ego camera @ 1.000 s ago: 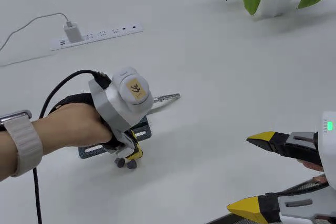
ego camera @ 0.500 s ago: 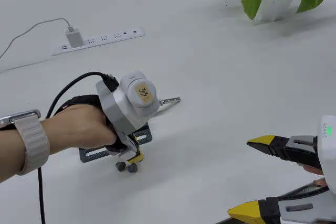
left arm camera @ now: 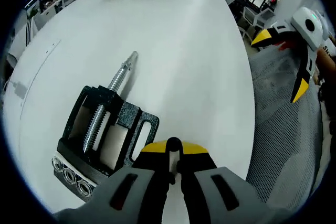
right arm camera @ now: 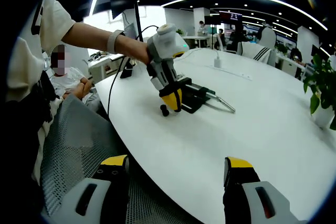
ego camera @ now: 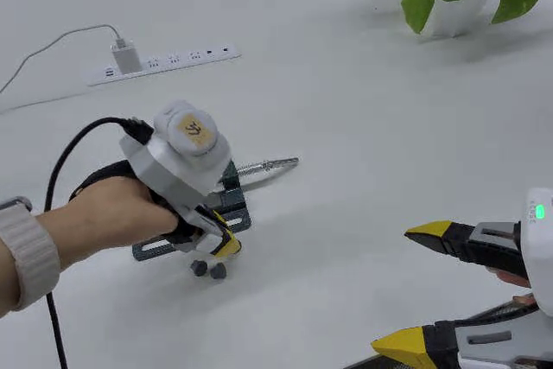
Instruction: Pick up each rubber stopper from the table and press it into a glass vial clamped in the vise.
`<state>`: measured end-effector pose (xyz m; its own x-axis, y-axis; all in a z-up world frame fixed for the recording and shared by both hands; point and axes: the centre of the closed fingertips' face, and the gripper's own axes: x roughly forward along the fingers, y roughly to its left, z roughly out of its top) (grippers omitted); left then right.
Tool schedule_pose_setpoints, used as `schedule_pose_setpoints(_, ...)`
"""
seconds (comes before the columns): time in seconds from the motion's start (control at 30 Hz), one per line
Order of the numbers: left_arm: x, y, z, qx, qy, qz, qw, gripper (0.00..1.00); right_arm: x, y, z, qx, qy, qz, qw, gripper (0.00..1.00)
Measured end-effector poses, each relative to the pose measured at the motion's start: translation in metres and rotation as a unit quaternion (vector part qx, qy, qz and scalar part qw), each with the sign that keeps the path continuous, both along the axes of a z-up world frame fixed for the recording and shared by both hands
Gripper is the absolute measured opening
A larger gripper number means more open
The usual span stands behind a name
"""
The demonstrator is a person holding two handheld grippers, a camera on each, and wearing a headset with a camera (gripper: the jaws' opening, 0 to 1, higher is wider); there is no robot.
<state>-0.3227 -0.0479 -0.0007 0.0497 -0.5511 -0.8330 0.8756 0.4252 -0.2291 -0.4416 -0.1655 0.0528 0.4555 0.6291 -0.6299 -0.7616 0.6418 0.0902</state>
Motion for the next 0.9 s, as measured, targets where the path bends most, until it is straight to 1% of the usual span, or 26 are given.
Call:
schedule_pose_setpoints(0.07,-0.001,0.000,0.007,-0.023,0.013,0.020,0.9995,0.03,0.000,0.001,0.000,0.000,0.000,0.002,1.0000,0.72)
schedule_pose_setpoints(0.1,0.000,0.000,0.013,-0.042,0.015,0.037,0.9983,0.03,0.000,0.002,0.000,0.001,0.002,0.003,1.0000,0.72)
schedule_pose_setpoints(0.13,-0.001,0.001,0.017,-0.054,0.021,0.047,0.9972,0.03,0.000,0.003,0.000,0.002,0.001,0.004,1.0000,0.72)
schedule_pose_setpoints(0.17,-0.003,0.002,0.022,-0.070,0.030,0.060,0.9953,0.03,0.000,0.004,-0.001,0.002,0.002,0.004,1.0000,0.72)
schedule_pose_setpoints(0.2,-0.003,0.002,0.026,-0.082,0.031,0.068,0.9938,0.03,0.000,0.005,0.000,0.003,0.002,0.006,1.0000,0.72)
schedule_pose_setpoints(0.23,-0.003,0.002,0.031,-0.097,0.035,0.077,0.9917,0.03,0.001,0.006,0.000,0.004,0.001,0.007,1.0000,0.72)
schedule_pose_setpoints(0.27,-0.007,0.004,0.036,-0.112,0.046,0.084,0.9891,0.03,0.001,0.008,0.001,0.005,0.000,0.009,0.9999,0.72)
schedule_pose_setpoints(0.3,-0.007,0.005,0.039,-0.122,0.048,0.093,0.9870,0.03,0.001,0.010,0.002,0.006,-0.001,0.011,0.9999,0.72)
schedule_pose_setpoints(0.33,-0.009,0.006,0.045,-0.138,0.059,0.104,0.9832,0.03,0.002,0.011,0.002,0.007,-0.001,0.013,0.9999,0.72)
schedule_pose_setpoints(0.37,-0.011,0.007,0.048,-0.148,0.065,0.109,0.9808,0.03,0.002,0.013,0.003,0.008,-0.001,0.015,0.9999,0.71)
schedule_pose_setpoints(0.4,-0.010,0.007,0.051,-0.158,0.065,0.118,0.9782,0.03,0.003,0.014,0.003,0.009,-0.001,0.016,0.9998,0.71)
schedule_pose_setpoints(0.43,-0.015,0.009,0.055,-0.169,0.078,0.123,0.9747,0.03,0.004,0.015,0.003,0.008,-0.001,0.018,0.9998,0.72)
schedule_pose_setpoints(0.47,-0.016,0.010,0.058,-0.178,0.082,0.127,0.9723,0.03,0.004,0.017,0.004,0.008,-0.002,0.021,0.9997,0.71)
schedule_pose_setpoints(0.5,-0.017,0.010,0.063,-0.192,0.086,0.136,0.9681,0.03,0.005,0.019,0.004,0.009,-0.002,0.023,0.9997,0.71)
schedule_pose_setpoints(0.53,-0.020,0.010,0.066,-0.200,0.096,0.139,0.9651,0.03,0.006,0.020,0.005,0.009,-0.003,0.026,0.9996,0.71)
schedule_pose_setpoints(0.57,-0.022,0.010,0.069,-0.211,0.103,0.145,0.9613,0.03,0.006,0.021,0.005,0.009,-0.004,0.028,0.9996,0.71)
schedule_pose_setpoints(0.6,-0.024,0.010,0.075,-0.229,0.111,0.154,0.9546,0.03,0.007,0.024,0.006,0.010,-0.005,0.030,0.9995,0.71)
schedule_pose_setpoints(0.63,-0.026,0.010,0.079,-0.239,0.123,0.160,0.9498,0.03,0.008,0.026,0.006,0.011,-0.006,0.031,0.9994,0.71)
schedule_pose_setpoints(0.67,-0.025,0.011,0.084,-0.257,0.129,0.174,0.9417,0.03,0.010,0.028,0.008,0.012,-0.009,0.035,0.9993,0.71)
schedule_pose_setpoints(0.7,-0.026,0.011,0.088,-0.269,0.139,0.182,0.9355,0.03,0.011,0.030,0.009,0.013,-0.011,0.037,0.9992,0.71)
schedule_pose_setpoints(0.73,-0.026,0.011,0.092,-0.282,0.146,0.191,0.9289,0.03,0.012,0.032,0.011,0.015,-0.013,0.038,0.9991,0.70)
schedule_pose_setpoints(0.77,-0.025,0.012,0.097,-0.302,0.155,0.202,0.9189,0.03,0.014,0.035,0.013,0.017,-0.016,0.041,0.9989,0.70)
schedule_pose_setpoints(0.8,-0.025,0.013,0.100,-0.310,0.160,0.209,0.9133,0.03,0.016,0.037,0.015,0.019,-0.020,0.042,0.9987,0.69)
schedule_pose_setpoints(0.83,-0.025,0.014,0.105,-0.326,0.167,0.219,0.9041,0.03,0.018,0.039,0.017,0.022,-0.025,0.044,0.9985,0.69)
schedule_pose_setpoints(0.9,-0.024,0.016,0.111,-0.348,0.176,0.232,0.8909,0.03,0.022,0.043,0.021,0.027,-0.032,0.044,0.9981,0.67)
